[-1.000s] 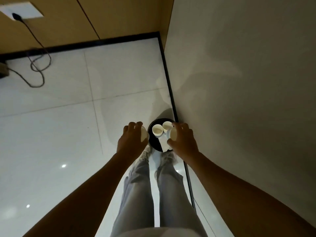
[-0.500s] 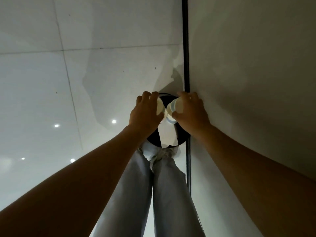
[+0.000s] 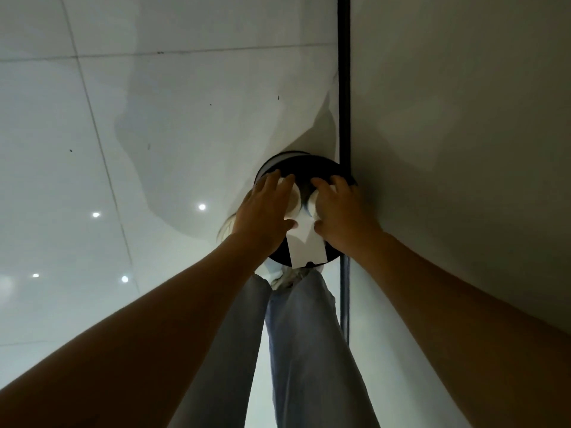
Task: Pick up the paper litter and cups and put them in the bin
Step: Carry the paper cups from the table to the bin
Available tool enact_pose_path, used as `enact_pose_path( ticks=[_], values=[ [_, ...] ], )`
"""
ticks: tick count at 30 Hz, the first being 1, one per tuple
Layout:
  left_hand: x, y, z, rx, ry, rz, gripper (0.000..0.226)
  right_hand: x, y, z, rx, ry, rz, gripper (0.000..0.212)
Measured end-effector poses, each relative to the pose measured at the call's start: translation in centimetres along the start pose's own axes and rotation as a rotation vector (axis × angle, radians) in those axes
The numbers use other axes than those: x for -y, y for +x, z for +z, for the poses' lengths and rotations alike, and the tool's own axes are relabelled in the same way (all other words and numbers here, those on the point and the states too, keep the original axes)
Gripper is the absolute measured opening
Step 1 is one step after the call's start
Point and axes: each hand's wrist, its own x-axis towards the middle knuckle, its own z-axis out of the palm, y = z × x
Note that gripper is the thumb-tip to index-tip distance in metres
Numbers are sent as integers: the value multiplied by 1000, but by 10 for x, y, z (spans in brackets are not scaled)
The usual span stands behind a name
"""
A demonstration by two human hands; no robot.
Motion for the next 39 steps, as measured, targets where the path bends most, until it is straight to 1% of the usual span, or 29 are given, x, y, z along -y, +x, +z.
enact_pose_path(
  ticks=[2,4,7,10,12,15,18,22,26,31,35,39],
  values=[
    [2,-12,-9,-48,-3,7,83,3,-11,-2,-77,45,3,75],
    [1,-31,-25,-79,-15,3,76,10,-27,-10,-125,54,1,71],
    [-1,-74,-55,-89,-7,-2,66,32,-63,-31,-100,52,22,68],
    [-4,-125,-85,-87,8,-28,64,65,-106,-61,-82,36,21,66],
    [-6,-161,-107,-124,-5,-57,63,92,-135,-83,-92,5,-5,64],
    [-13,-213,-137,-200,-20,-96,56,135,-174,-114,-116,-65,-92,60],
    [-15,-269,-161,-255,-16,-158,58,180,-217,-140,-139,-141,-228,55],
    [-9,-357,-182,-371,-15,-272,56,239,-282,-155,-143,-281,-394,55],
    [7,-454,-185,-480,-98,-445,54,297,-346,-143,-118,-413,-536,54],
    [36,-577,-160,-607,-251,-665,52,377,-418,-108,-53,-584,-720,53],
    [74,-667,-123,-722,-400,-837,50,451,-470,-58,-31,-721,-883,51],
    [117,-751,-72,-802,-538,-984,51,518,-522,10,1,-834,-1009,53]
  ],
)
